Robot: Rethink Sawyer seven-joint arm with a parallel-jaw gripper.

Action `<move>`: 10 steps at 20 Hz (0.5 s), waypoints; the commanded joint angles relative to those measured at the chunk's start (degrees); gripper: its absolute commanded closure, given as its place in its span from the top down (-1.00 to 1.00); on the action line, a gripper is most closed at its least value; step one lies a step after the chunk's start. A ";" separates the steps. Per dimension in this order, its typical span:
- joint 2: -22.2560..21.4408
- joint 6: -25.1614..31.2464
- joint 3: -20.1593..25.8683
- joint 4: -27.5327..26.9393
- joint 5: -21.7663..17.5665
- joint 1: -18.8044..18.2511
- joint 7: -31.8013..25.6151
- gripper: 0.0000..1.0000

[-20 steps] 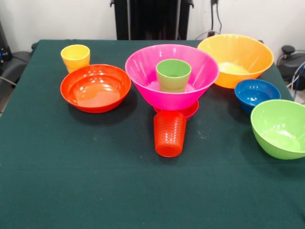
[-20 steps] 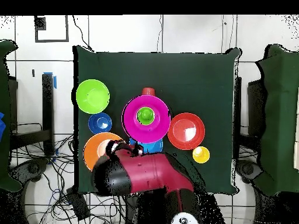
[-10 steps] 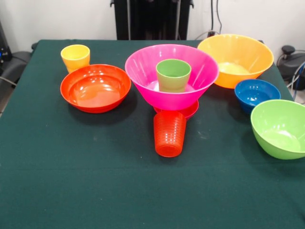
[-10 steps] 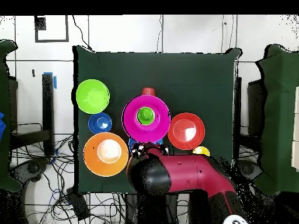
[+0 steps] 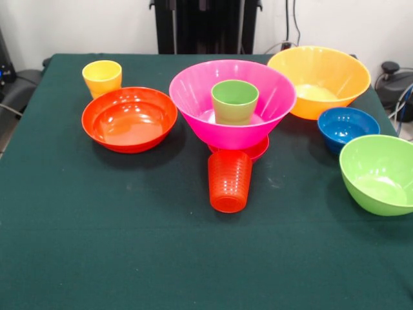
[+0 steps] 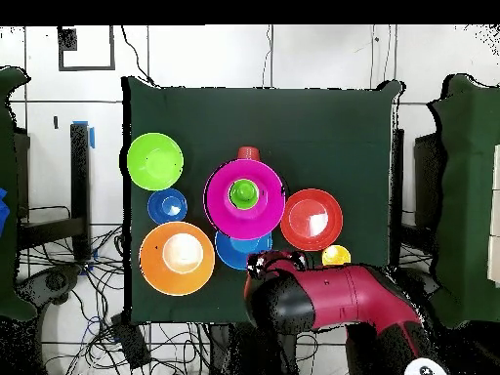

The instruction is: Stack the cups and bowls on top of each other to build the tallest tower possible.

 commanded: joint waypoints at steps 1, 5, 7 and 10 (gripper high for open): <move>3.04 -2.70 5.00 7.40 -8.15 -1.32 -10.06 1.00; 4.62 -3.03 4.19 6.11 -10.93 -0.13 -6.88 1.00; 6.89 -2.17 3.76 4.21 -11.78 1.18 -5.87 1.00; 9.28 -0.51 3.38 2.10 -12.05 3.68 -4.42 1.00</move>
